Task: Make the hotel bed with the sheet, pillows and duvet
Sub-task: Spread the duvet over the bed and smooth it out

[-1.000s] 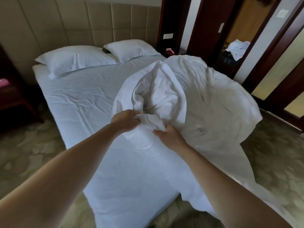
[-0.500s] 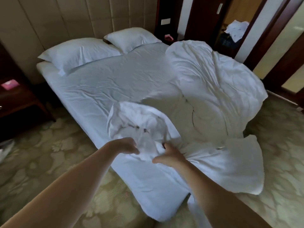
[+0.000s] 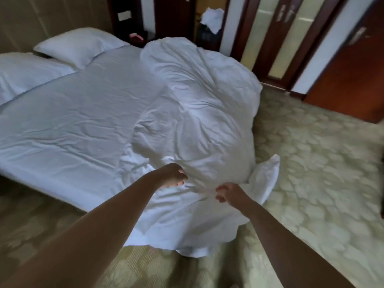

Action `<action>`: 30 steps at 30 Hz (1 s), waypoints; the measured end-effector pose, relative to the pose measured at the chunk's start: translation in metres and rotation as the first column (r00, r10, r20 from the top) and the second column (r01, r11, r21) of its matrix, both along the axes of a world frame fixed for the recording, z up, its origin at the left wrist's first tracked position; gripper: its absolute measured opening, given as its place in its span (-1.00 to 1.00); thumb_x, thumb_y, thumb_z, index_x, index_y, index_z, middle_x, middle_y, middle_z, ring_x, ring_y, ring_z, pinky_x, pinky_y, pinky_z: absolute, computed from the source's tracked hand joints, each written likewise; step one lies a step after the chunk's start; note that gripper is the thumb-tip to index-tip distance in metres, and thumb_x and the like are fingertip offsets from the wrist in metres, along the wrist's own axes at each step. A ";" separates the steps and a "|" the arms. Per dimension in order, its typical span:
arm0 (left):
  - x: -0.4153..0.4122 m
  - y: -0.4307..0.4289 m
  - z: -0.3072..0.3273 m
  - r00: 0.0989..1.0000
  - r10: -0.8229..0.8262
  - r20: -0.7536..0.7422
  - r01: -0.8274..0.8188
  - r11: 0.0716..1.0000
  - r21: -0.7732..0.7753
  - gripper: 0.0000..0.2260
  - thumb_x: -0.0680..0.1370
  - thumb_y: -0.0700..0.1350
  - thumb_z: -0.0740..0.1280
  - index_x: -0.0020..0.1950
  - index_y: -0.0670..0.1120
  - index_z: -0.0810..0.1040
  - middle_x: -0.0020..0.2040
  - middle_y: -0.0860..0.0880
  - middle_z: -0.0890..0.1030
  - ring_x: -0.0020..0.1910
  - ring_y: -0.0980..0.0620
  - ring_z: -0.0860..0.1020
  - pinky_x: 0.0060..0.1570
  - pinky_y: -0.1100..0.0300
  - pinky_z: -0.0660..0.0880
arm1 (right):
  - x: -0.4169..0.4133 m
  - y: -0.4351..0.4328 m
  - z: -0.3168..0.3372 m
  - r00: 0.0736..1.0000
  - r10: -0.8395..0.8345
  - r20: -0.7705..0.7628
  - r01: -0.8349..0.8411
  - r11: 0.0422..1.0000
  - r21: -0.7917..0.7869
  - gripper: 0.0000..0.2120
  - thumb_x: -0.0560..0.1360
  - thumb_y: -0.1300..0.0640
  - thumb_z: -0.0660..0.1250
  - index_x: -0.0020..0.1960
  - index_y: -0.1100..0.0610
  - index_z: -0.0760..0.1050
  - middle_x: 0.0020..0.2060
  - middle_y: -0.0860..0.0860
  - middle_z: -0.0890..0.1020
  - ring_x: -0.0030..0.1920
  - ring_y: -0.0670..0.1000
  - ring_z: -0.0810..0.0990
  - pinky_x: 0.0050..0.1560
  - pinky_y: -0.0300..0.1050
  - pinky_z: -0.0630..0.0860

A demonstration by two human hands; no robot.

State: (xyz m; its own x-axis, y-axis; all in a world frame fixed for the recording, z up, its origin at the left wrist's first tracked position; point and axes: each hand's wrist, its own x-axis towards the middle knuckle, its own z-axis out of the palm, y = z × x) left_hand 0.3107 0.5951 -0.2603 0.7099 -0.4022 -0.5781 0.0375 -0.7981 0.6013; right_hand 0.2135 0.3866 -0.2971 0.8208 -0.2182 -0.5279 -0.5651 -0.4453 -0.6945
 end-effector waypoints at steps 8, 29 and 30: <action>-0.028 -0.122 -0.022 0.961 -0.274 0.029 0.274 0.961 -0.020 -0.83 0.54 -0.20 0.25 -0.23 -0.15 0.55 -0.26 -0.05 0.53 -0.20 -0.04 0.56 -0.25 0.25 0.40 | -0.071 -0.099 -0.013 0.888 -0.460 0.016 0.459 0.887 0.051 -0.89 0.50 0.24 0.33 0.03 0.14 0.50 -0.13 0.09 0.60 -0.07 0.07 0.55 0.02 -0.02 0.47; -0.093 -0.340 -0.212 0.859 -0.466 -0.214 0.510 0.817 0.269 -0.48 0.47 0.05 0.39 0.41 0.01 0.39 0.37 -0.01 0.45 0.31 -0.01 0.44 0.27 0.12 0.38 | -0.129 -0.259 -0.198 0.691 -0.546 -0.474 0.700 0.669 0.249 -0.77 0.56 0.20 0.24 0.17 0.27 0.50 -0.24 0.02 0.45 -0.23 -0.02 0.42 -0.31 -0.18 0.30; -0.099 -0.337 -0.223 0.833 -0.507 -0.221 0.552 0.780 0.294 -0.43 0.45 0.08 0.41 0.43 0.04 0.36 0.40 -0.01 0.42 0.36 -0.01 0.39 0.31 0.10 0.34 | -0.132 -0.254 -0.211 0.681 -0.533 -0.502 0.708 0.653 0.267 -0.82 0.55 0.21 0.24 0.10 0.25 0.51 -0.21 0.04 0.48 -0.21 -0.02 0.44 -0.28 -0.18 0.33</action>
State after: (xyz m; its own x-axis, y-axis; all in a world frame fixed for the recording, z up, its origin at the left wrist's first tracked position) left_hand 0.2122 0.2585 -0.4834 0.3558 -0.4611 -0.8129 -0.3956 -0.8623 0.3160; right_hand 0.0817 0.1324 -0.5079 0.3063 -0.2963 -0.9046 -0.8293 0.3836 -0.4064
